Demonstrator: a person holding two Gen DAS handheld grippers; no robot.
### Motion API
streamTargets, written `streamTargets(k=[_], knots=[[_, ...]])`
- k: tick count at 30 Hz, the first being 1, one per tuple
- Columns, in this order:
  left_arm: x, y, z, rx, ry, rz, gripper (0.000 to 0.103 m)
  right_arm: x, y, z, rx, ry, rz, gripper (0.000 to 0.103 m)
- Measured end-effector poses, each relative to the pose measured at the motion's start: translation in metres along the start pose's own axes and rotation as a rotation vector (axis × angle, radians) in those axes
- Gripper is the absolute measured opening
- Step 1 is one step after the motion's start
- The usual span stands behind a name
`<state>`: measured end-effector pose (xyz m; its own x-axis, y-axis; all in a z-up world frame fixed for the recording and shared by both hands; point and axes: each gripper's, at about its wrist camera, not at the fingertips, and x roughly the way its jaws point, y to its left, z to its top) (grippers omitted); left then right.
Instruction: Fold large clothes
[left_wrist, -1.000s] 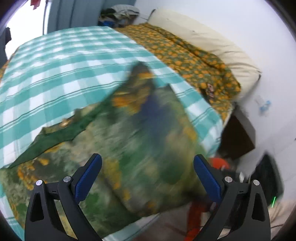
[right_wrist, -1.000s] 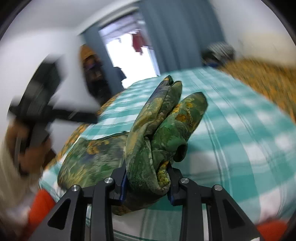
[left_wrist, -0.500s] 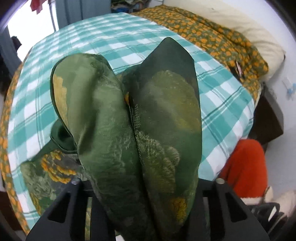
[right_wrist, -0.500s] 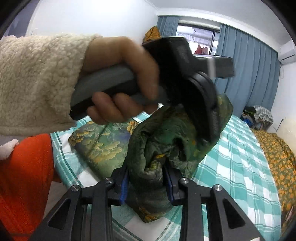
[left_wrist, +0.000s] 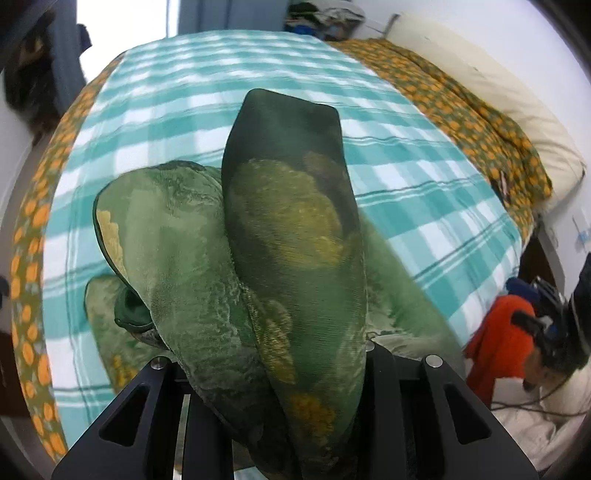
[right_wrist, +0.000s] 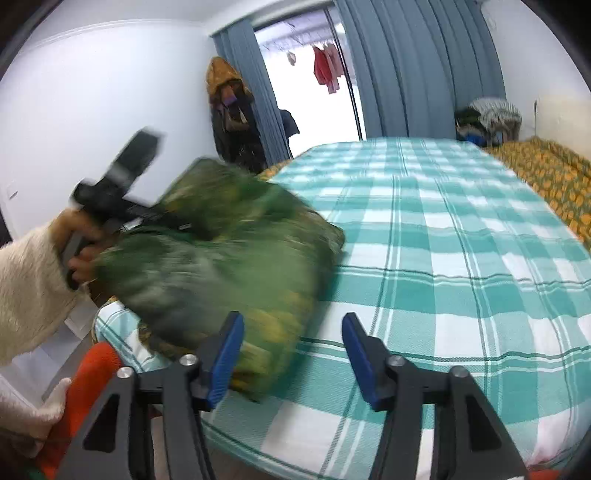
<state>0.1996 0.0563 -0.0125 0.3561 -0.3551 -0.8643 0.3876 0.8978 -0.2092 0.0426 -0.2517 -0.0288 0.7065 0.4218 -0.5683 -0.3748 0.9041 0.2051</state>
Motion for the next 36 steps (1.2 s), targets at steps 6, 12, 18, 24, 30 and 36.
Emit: streamTargets(k=[6,12,18,24,30,36], knots=[[0.002,0.049,-0.025,-0.097,-0.025,-0.024,0.029,0.065,0.054,0.023,-0.13,0.095,0.153,0.041],[0.022,0.106,-0.056,-0.2,0.016,-0.053,0.033,0.16,0.098,0.0,-0.246,0.329,0.186,0.041],[0.062,0.142,-0.084,-0.356,0.005,-0.176,0.045,0.187,0.116,-0.033,-0.302,0.331,0.11,0.04],[0.065,0.139,-0.079,-0.346,-0.002,-0.202,0.046,0.176,0.124,-0.005,-0.217,0.389,0.122,0.04],[0.067,0.141,-0.08,-0.353,0.0,-0.221,0.047,0.204,0.141,0.082,-0.153,0.315,0.14,0.041],[0.071,0.153,-0.085,-0.357,0.007,-0.201,0.046,0.334,0.131,0.079,-0.106,0.517,0.071,0.041]])
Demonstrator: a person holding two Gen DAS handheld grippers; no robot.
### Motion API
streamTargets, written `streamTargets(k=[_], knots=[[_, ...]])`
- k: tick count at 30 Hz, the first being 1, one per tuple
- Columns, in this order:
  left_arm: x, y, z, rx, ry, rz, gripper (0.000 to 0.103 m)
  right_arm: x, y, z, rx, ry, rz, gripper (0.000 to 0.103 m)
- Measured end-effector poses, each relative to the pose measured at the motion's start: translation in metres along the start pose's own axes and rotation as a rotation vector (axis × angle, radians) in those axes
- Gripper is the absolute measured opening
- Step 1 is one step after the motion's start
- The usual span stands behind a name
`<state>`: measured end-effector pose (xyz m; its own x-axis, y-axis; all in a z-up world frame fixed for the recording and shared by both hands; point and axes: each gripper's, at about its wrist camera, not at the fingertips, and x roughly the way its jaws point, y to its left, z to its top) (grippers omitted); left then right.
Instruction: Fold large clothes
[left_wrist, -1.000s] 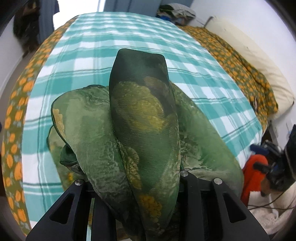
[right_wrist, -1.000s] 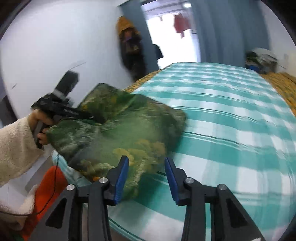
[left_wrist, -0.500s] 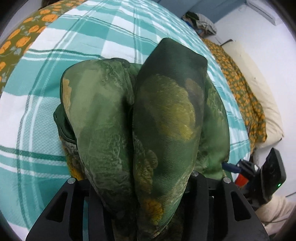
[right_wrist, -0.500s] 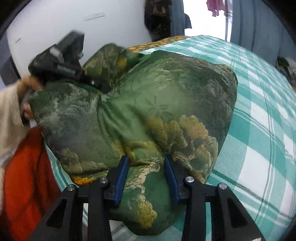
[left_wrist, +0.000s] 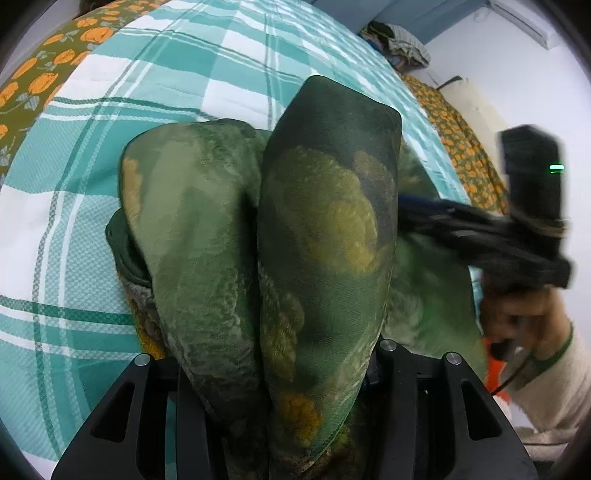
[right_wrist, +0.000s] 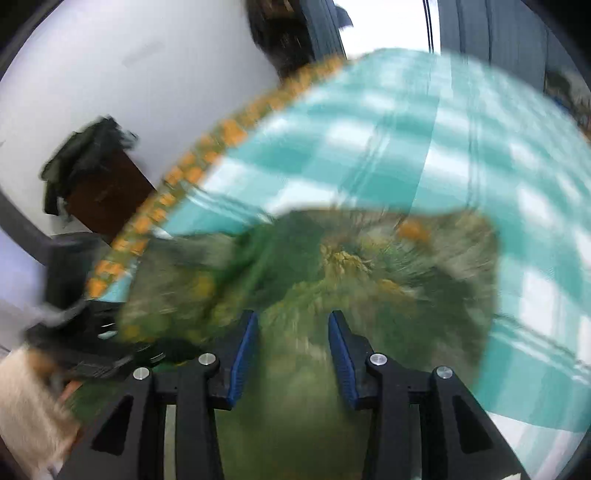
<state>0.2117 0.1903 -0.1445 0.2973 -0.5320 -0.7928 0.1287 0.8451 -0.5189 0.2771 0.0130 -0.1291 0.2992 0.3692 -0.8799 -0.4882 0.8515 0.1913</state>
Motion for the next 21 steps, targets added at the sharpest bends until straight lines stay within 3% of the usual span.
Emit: streamTargets(k=[4,10,17,21], knots=[[0.006,0.002,0.001,-0.006,0.005,0.005,0.046,0.021,-0.004,-0.007,0.002,-0.025,-0.023,0.041],[0.002,0.002,0.003,-0.002,0.0,-0.003,0.047,-0.033,0.005,-0.028,-0.039,-0.091,-0.038,0.041],[0.002,0.006,0.0,-0.008,-0.006,-0.019,0.047,-0.119,0.025,-0.132,-0.135,-0.211,-0.025,0.041],[0.002,0.008,-0.002,-0.009,-0.007,-0.028,0.049,-0.114,0.022,-0.176,-0.096,-0.169,-0.044,0.041]])
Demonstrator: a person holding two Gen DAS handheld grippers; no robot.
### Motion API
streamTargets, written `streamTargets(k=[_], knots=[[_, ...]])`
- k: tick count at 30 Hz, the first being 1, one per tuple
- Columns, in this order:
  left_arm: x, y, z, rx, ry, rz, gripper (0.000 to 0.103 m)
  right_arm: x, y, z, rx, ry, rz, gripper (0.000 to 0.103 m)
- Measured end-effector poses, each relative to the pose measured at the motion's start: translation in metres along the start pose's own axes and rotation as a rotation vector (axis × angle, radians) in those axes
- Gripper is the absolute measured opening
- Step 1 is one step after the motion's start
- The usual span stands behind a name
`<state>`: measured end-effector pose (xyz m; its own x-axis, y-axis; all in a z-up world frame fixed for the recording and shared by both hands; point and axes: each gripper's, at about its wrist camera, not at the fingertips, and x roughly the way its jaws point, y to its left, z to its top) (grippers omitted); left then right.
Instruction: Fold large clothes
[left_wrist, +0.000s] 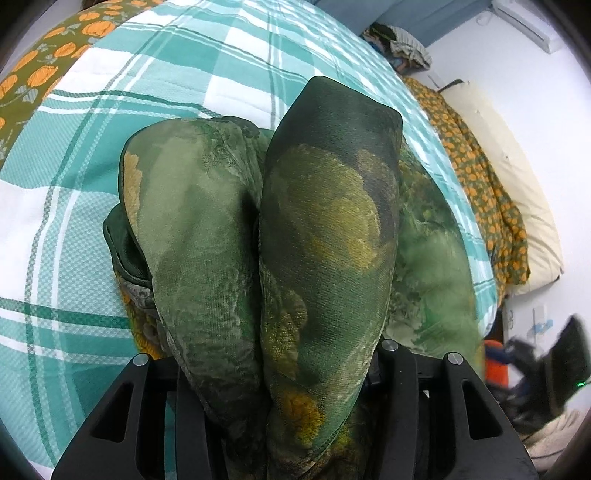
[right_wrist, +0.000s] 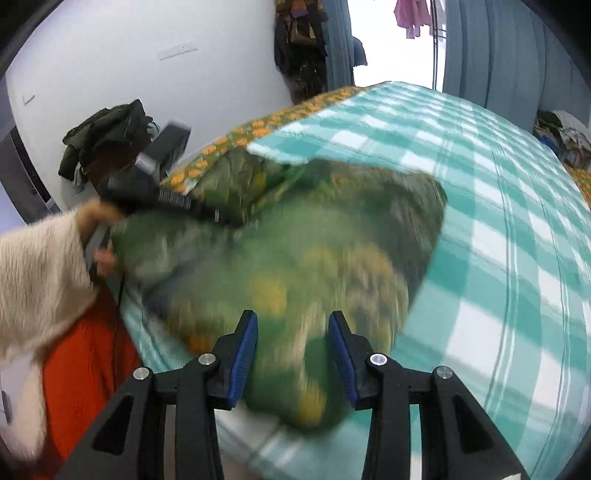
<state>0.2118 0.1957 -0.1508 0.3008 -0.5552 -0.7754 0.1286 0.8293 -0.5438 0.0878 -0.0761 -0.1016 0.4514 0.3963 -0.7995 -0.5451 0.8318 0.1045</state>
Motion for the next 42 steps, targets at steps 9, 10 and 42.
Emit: streamTargets(k=[9,10,42], knots=[[-0.003,0.001,-0.003,-0.01,-0.011,0.016,0.05,0.051,-0.016,0.005,0.039,0.07,0.022,0.041],[-0.004,0.0,-0.003,-0.012,-0.011,0.018,0.05,0.046,-0.016,0.008,0.039,0.077,0.02,0.041],[-0.026,0.073,-0.038,-0.314,-0.128,-0.329,0.102,0.13,0.082,0.096,-0.053,0.051,0.143,0.041]])
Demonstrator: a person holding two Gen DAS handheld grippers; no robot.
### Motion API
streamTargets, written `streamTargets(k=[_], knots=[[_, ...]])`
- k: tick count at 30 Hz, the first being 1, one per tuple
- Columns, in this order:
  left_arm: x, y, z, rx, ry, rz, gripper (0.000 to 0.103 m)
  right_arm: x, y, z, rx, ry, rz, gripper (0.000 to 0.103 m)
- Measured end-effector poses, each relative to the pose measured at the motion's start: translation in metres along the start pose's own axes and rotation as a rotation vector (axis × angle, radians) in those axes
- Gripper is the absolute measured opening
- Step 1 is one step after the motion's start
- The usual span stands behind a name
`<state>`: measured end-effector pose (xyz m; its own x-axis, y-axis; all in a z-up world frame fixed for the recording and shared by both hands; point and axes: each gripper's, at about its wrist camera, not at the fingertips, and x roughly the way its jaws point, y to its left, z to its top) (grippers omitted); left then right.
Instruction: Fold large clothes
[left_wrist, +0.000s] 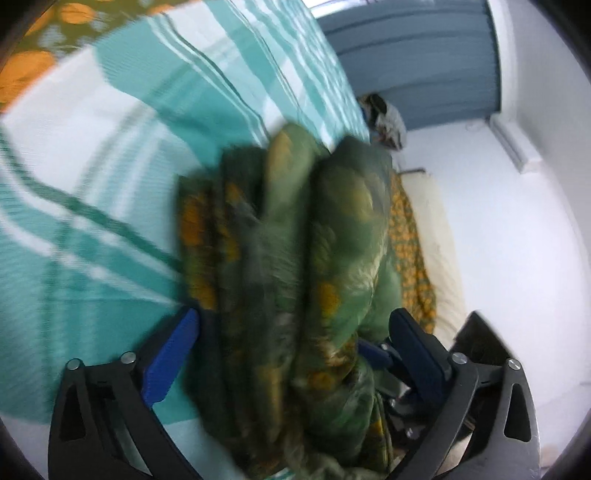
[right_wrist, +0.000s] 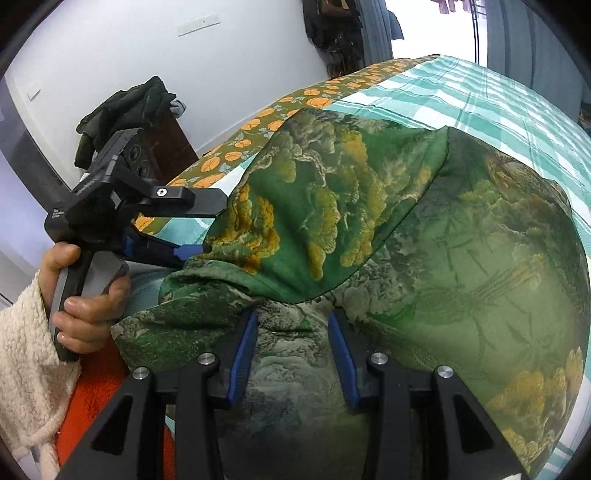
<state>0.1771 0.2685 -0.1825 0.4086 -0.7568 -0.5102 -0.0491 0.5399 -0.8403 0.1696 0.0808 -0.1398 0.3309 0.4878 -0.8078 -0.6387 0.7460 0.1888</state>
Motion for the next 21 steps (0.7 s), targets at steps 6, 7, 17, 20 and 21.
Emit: streamTargets(k=[6,7,17,20,21], knots=[[0.037,-0.013,0.002,0.088,0.083,0.205,0.102,0.0,0.006,-0.003,-0.02,-0.004,-0.024,0.041],[0.038,-0.013,0.004,0.084,0.093,0.209,0.102,-0.001,0.005,-0.004,-0.021,-0.005,-0.02,0.041],[0.043,-0.018,0.01,0.079,0.115,0.228,0.101,-0.107,-0.076,-0.045,0.29,-0.159,0.1,0.071],[0.043,-0.015,0.006,0.081,0.118,0.226,0.102,-0.124,-0.131,-0.084,0.443,-0.154,0.059,0.074],[0.044,-0.016,0.007,0.082,0.119,0.226,0.102,-0.12,-0.145,-0.097,0.487,-0.122,0.04,0.074]])
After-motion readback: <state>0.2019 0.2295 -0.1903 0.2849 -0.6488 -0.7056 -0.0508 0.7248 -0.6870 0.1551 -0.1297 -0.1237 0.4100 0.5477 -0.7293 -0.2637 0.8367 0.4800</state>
